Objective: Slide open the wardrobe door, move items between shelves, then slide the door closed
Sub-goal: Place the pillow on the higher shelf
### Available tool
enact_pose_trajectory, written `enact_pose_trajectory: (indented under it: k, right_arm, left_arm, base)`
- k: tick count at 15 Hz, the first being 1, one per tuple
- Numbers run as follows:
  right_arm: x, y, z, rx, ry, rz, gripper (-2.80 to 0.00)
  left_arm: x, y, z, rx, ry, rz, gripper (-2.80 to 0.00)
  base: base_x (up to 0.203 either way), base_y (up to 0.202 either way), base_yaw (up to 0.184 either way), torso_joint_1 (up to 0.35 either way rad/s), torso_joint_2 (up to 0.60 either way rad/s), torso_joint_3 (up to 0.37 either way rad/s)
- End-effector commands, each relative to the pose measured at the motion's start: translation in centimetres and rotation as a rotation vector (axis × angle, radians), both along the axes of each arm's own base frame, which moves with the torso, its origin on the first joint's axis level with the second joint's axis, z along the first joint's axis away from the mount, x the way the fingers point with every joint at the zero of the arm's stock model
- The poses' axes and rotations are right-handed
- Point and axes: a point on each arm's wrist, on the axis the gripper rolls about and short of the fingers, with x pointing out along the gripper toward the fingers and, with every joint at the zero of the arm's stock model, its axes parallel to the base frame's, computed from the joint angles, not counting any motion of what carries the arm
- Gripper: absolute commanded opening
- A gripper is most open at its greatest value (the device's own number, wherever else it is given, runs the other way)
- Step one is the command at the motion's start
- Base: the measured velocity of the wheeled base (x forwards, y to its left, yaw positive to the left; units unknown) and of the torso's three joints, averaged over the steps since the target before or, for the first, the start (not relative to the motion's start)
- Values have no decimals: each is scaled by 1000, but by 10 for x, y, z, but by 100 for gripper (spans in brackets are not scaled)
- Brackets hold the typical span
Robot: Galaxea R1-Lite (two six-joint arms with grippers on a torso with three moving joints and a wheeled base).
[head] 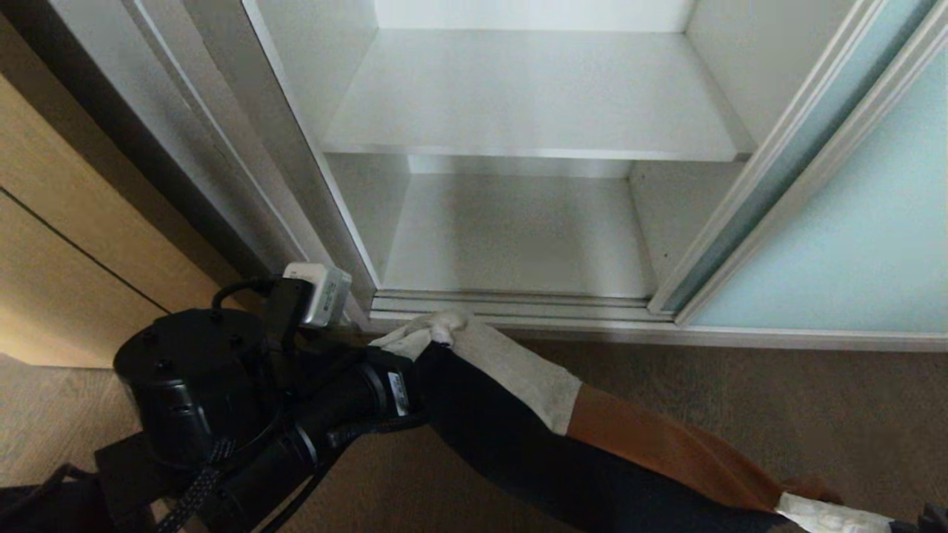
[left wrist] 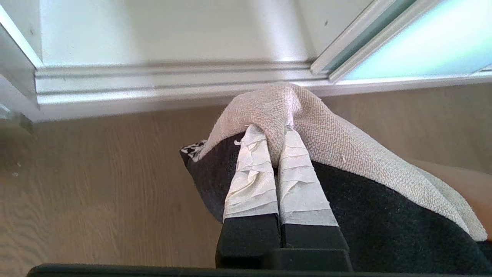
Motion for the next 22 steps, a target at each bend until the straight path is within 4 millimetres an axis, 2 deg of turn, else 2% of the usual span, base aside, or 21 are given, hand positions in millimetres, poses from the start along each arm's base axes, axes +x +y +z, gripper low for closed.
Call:
enact_pose_trajectory:
  k: [1,22]
  right_arm:
    - [0,0,-1,1,7,4,-280]
    - [-2,-1,1,7,-8,1,-280]
  left_arm:
    - [0,0,2,-9,-7,2,-280]
    - [0,0,2,-9,-7,0,-280]
  base:
    - [0,0,0,2,-2,207]
    - [0,0,0,2,3,204]
